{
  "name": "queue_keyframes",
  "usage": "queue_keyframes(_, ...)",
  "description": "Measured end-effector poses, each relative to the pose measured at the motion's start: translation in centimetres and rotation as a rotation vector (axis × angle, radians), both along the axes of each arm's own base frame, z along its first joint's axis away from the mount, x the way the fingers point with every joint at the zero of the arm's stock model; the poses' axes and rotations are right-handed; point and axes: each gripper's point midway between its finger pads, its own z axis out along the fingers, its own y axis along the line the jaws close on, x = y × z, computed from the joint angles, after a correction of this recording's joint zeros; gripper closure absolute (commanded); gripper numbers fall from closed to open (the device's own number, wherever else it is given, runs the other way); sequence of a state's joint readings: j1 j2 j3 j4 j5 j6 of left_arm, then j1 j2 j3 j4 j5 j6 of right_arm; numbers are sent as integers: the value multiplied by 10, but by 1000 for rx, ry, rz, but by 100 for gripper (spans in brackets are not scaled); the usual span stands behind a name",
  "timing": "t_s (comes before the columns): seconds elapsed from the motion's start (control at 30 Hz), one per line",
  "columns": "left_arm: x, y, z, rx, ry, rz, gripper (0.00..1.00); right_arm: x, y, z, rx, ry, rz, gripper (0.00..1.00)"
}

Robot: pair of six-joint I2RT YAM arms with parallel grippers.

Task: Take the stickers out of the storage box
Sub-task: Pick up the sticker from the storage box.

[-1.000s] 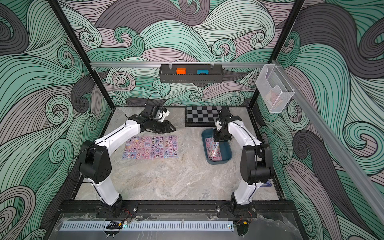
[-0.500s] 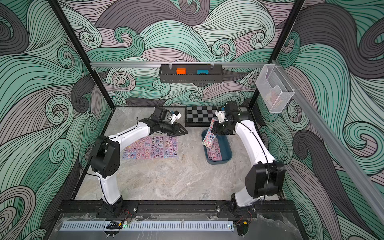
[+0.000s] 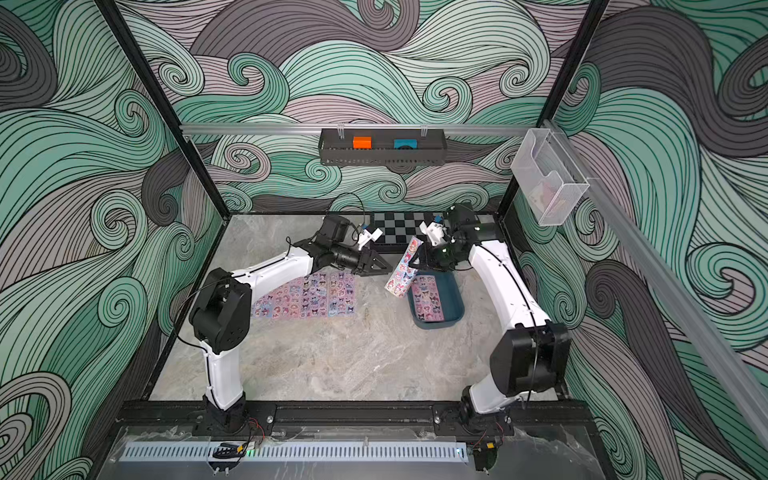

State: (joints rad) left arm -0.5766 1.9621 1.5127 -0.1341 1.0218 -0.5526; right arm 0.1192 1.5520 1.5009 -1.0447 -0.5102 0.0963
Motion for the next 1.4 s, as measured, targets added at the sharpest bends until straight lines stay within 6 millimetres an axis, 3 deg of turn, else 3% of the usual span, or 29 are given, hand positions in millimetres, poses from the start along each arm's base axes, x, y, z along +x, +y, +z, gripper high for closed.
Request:
queue_keyframes(0.37, -9, -14, -1, -29, 33, -63, 63, -2, 7, 3, 46, 11, 19, 64)
queue_keyframes(0.43, -10, -15, 0, -33, 38, -69, 70, -2, 7, 2, 46, 12, 19, 64)
queue_keyframes(0.57, -11, -16, 2, -42, 42, -76, 93, -1, 7, 1, 48, 17, 16, 62)
queue_keyframes(0.63, -12, -16, 3, -45, 42, -80, 97, 0, 7, 1, 50, 18, 11, 61)
queue_keyframes(0.77, -12, -16, 3, -46, 43, -81, 100, 4, 8, 0, 56, 13, -1, 56)
queue_keyframes(0.97, -9, -16, 7, -60, 36, -73, 100, 7, 9, -14, 89, 26, -55, 33)
queue_keyframes(1.17, -3, -2, 11, -87, 64, -9, 100, 16, 8, -8, 201, -18, -144, 24)
queue_keyframes(1.3, 9, 20, 18, -114, 93, 79, 100, 31, 14, 5, 338, -70, -191, 16)
queue_keyframes(1.4, 19, 39, 27, -155, 112, 158, 100, 33, 23, 3, 420, -65, -203, 12)
